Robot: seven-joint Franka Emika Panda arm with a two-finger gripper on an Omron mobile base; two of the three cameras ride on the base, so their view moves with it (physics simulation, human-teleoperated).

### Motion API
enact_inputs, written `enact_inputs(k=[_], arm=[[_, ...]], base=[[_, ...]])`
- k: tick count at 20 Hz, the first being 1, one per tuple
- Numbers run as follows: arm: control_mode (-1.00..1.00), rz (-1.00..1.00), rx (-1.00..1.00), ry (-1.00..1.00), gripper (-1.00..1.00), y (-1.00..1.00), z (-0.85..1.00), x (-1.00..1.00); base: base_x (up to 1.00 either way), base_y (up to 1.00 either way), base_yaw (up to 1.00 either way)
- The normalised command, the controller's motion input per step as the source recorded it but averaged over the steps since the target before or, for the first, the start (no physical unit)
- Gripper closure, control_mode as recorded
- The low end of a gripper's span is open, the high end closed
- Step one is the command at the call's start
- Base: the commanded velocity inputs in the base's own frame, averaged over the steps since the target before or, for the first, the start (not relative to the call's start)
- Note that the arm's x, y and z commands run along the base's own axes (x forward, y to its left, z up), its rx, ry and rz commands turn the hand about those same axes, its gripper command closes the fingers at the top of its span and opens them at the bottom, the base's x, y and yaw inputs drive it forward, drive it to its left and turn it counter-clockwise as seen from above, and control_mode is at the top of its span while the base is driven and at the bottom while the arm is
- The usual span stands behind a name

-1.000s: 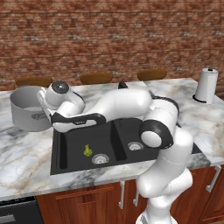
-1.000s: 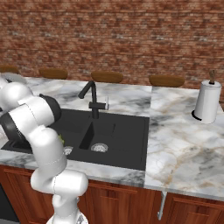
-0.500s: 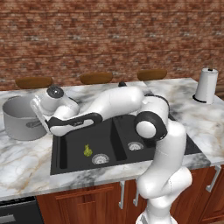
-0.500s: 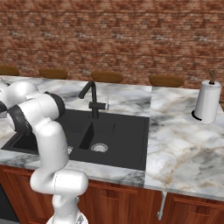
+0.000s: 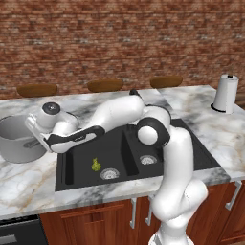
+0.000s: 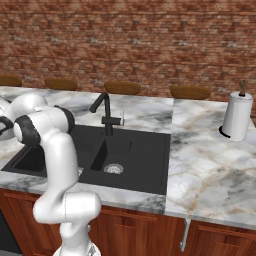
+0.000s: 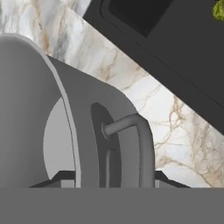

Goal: Dump the broccoli from the pot into the sink. Then turn on the water and wash the broccoli. Then turn off the water and put the broccoli back in the pot.

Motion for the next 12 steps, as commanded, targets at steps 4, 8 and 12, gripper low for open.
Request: enact_inputs(k=[4,8,12], arm=[[-1.0,0.0,-0.06,0.0,1.0,0.38,-0.29,0.0],[-1.0,0.0,-0.02,0.0,1.0,0.33,-0.3,-0.01],[-1.0,0.0,0.0,0.0,1.0,0.23,-0.39,-0.08]], base=[[0.0,0.0,0.0],[0.0,0.0,0.0],[0.0,0.0,0.0]])
